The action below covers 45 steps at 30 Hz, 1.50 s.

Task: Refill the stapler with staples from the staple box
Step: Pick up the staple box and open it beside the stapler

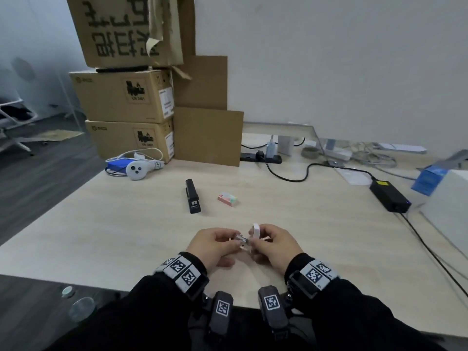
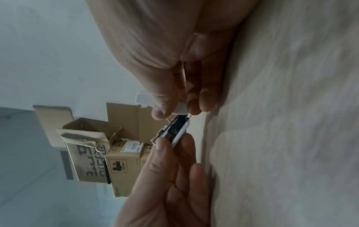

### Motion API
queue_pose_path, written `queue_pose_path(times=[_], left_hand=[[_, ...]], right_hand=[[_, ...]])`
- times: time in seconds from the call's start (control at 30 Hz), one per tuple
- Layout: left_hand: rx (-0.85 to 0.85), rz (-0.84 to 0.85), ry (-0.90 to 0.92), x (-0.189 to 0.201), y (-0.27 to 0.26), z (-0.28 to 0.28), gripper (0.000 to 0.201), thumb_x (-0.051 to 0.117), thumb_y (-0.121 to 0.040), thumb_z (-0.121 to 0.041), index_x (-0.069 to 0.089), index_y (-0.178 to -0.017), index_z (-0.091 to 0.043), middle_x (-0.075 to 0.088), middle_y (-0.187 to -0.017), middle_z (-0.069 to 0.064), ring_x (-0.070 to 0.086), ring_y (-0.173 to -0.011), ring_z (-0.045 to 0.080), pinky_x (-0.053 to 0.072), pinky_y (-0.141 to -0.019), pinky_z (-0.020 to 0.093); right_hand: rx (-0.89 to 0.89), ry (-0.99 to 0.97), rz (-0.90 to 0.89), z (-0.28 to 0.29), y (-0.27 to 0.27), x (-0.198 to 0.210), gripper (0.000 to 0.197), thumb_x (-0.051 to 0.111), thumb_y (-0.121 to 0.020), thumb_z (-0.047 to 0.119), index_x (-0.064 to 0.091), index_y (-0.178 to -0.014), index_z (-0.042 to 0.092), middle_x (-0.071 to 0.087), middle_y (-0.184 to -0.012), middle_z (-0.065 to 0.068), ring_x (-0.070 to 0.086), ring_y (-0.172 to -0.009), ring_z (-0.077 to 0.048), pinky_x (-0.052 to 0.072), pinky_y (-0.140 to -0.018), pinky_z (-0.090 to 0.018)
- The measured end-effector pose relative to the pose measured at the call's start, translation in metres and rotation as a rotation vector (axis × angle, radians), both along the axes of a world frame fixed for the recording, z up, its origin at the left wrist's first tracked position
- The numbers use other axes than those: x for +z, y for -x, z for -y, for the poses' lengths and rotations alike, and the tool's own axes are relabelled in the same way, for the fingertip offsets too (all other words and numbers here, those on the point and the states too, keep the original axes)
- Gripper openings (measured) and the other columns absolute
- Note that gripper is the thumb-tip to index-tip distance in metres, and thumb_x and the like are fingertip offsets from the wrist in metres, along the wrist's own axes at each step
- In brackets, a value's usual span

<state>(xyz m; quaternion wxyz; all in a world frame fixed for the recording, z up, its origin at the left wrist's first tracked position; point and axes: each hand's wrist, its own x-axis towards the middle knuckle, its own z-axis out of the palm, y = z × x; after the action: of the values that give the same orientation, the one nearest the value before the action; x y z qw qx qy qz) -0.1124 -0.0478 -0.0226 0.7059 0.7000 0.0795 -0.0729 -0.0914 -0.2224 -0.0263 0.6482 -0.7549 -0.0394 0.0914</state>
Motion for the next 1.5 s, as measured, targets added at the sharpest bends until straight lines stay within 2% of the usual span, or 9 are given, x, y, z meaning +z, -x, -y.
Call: queue_pose_path(times=[0.3, 0.47, 0.63, 0.87, 1.03, 1.17, 1.23, 1.4, 1.5], left_hand=[[0.019, 0.070, 0.064, -0.002, -0.015, -0.004, 0.038, 0.067, -0.084, 0.011, 0.072, -0.108, -0.018, 0.065, -0.110, 0.018, 0.067, -0.071, 0.022, 0.050, -0.049, 0.031], [-0.062, 0.032, 0.064, -0.002, -0.024, -0.005, 0.026, 0.068, -0.087, 0.000, 0.076, -0.103, -0.020, 0.066, -0.085, 0.006, 0.065, -0.075, 0.022, 0.047, -0.048, 0.029], [-0.106, -0.024, 0.055, 0.003, -0.026, -0.020, 0.005, 0.070, -0.088, -0.006, 0.073, -0.086, -0.010, 0.069, -0.077, 0.008, 0.069, -0.071, 0.018, 0.049, -0.049, 0.029], [0.045, 0.078, -0.205, 0.017, -0.042, -0.061, 0.012, 0.066, -0.090, -0.012, 0.074, -0.088, -0.021, 0.073, -0.093, 0.003, 0.069, -0.083, 0.016, 0.050, -0.054, 0.027], [0.353, 0.084, -0.218, 0.018, -0.074, -0.093, 0.020, 0.069, -0.086, -0.017, 0.067, -0.105, -0.023, 0.070, -0.110, 0.002, 0.064, -0.093, 0.018, 0.048, -0.078, 0.035], [0.347, -0.048, -0.352, 0.018, -0.105, -0.098, 0.065, 0.073, -0.082, -0.042, 0.052, -0.138, -0.019, 0.059, -0.134, 0.007, 0.059, -0.117, 0.027, 0.047, -0.103, 0.042], [0.270, -0.084, -0.493, 0.019, -0.118, -0.094, 0.073, 0.072, -0.082, -0.049, 0.050, -0.141, -0.014, 0.060, -0.134, 0.009, 0.060, -0.119, 0.029, 0.046, -0.098, 0.035], [0.200, -0.100, -0.686, 0.026, -0.126, -0.100, 0.029, 0.066, -0.081, -0.036, 0.074, -0.100, -0.015, 0.071, -0.074, 0.001, 0.067, -0.071, 0.022, 0.048, -0.063, 0.027], [0.227, -0.089, -0.658, 0.027, -0.114, -0.117, 0.023, 0.061, -0.082, -0.032, 0.075, -0.095, -0.019, 0.075, -0.080, 0.006, 0.069, -0.077, 0.026, 0.050, -0.068, 0.030]], right_hand=[[-0.119, -0.488, -0.160, -0.013, -0.029, -0.007, 0.011, 0.058, -0.096, 0.007, 0.068, -0.095, 0.013, 0.068, -0.085, -0.006, 0.066, -0.068, -0.013, 0.053, -0.063, -0.027], [-0.141, -0.607, -0.211, -0.016, -0.048, -0.004, 0.020, 0.057, -0.095, 0.005, 0.061, -0.112, 0.014, 0.060, -0.072, -0.007, 0.058, -0.059, -0.018, 0.048, -0.045, -0.024], [-0.058, -0.485, -0.188, -0.018, -0.054, -0.005, 0.024, 0.060, -0.094, 0.006, 0.066, -0.114, 0.017, 0.056, -0.077, -0.013, 0.055, -0.051, -0.016, 0.041, -0.038, -0.023], [-0.137, -0.348, -0.184, -0.017, -0.064, 0.000, 0.027, 0.064, -0.091, 0.002, 0.061, -0.115, 0.013, 0.064, -0.089, -0.016, 0.066, -0.060, -0.020, 0.055, -0.045, -0.029], [-0.127, -0.090, -0.187, -0.018, -0.068, 0.003, 0.021, 0.065, -0.087, 0.005, 0.062, -0.106, 0.013, 0.067, -0.066, -0.018, 0.051, -0.049, -0.024, 0.036, -0.047, -0.027], [-0.069, 0.016, -0.201, -0.025, -0.064, 0.002, 0.019, 0.066, -0.088, 0.006, 0.063, -0.106, 0.011, 0.066, -0.062, -0.017, 0.045, -0.039, -0.020, 0.037, -0.043, -0.022], [-0.050, 0.051, -0.203, -0.028, -0.062, 0.004, 0.020, 0.066, -0.089, 0.010, 0.063, -0.108, 0.012, 0.065, -0.060, -0.015, 0.044, -0.038, -0.018, 0.036, -0.042, -0.019], [-0.090, 0.169, -0.115, -0.023, -0.054, 0.010, 0.015, 0.063, -0.092, 0.022, 0.065, -0.107, 0.023, 0.070, -0.075, -0.004, 0.050, -0.043, -0.015, 0.037, -0.040, -0.021], [-0.182, 0.363, 0.121, -0.013, -0.054, 0.014, 0.012, 0.064, -0.089, 0.024, 0.069, -0.098, 0.031, 0.069, -0.100, 0.009, 0.061, -0.069, -0.012, 0.050, -0.065, -0.027]])
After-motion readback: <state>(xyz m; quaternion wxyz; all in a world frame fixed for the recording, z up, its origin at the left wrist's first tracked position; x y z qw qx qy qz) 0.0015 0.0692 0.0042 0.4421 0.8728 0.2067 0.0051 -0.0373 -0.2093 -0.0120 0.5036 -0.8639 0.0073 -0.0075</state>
